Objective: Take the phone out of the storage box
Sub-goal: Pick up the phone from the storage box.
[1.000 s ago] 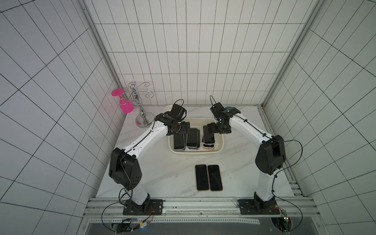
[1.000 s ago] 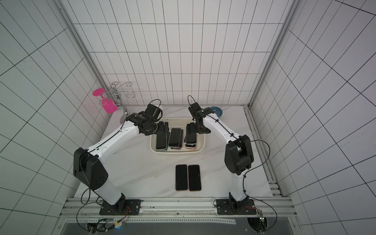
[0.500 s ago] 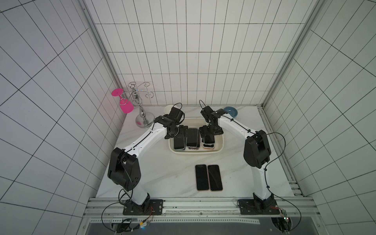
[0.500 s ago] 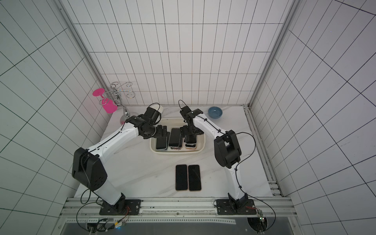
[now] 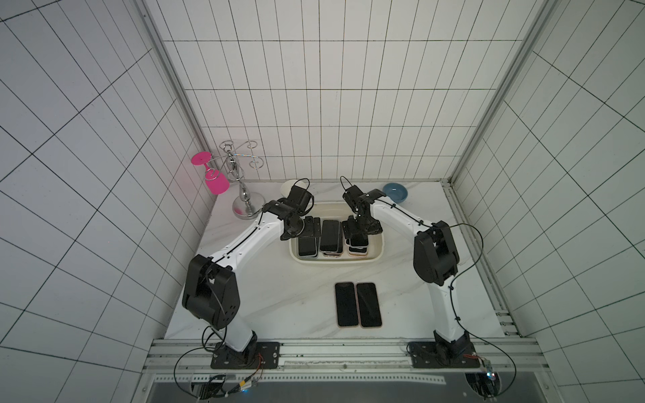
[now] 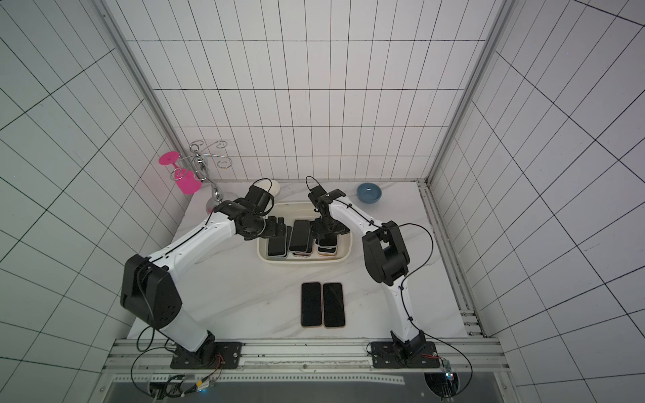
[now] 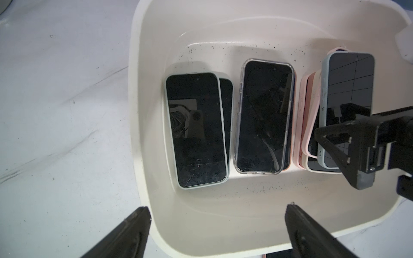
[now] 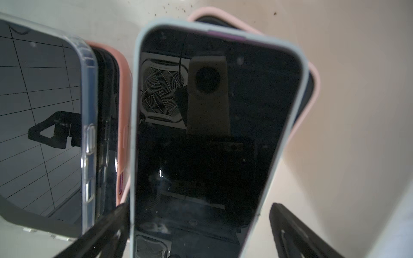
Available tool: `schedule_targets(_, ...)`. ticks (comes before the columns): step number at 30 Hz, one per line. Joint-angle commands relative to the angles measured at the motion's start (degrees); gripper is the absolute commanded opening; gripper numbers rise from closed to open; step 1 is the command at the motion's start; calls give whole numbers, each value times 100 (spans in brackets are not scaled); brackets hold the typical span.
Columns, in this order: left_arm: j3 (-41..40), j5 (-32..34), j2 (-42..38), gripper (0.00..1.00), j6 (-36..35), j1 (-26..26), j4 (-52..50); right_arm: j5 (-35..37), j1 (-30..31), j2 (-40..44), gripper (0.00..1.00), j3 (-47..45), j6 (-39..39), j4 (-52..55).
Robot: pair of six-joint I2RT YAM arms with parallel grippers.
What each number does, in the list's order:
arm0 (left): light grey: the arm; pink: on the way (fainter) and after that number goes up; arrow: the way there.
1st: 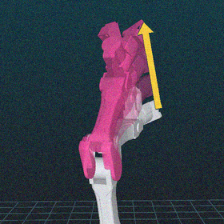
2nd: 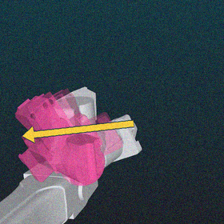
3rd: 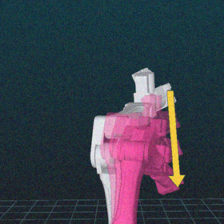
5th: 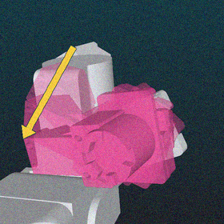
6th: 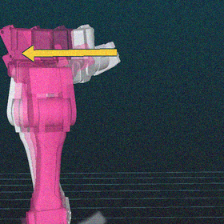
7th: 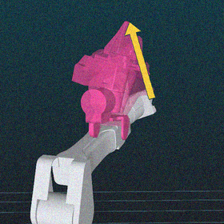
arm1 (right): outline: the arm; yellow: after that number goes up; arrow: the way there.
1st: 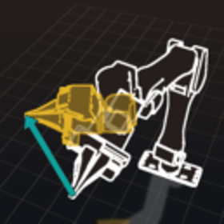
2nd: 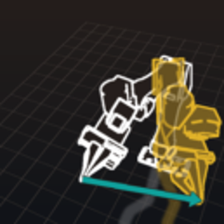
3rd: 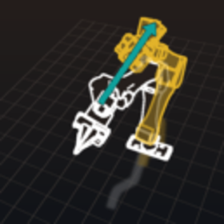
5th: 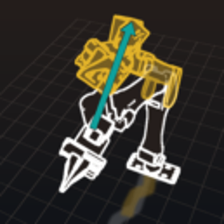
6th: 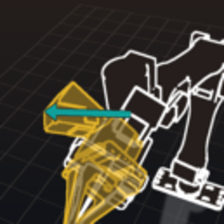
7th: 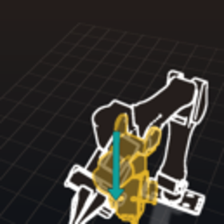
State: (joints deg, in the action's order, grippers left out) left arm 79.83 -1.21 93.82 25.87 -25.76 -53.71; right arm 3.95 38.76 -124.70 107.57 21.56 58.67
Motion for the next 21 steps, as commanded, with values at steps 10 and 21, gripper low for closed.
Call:
schedule_targets(10, -82, -61, -118, 98, -118, 69, 194, 88, 46, -190, 83, 124, 111, 197)
schedule_targets(21, -117, -55, -173, 98, -183, 152, 194, 81, 35, 194, 53, 93, 60, 279)
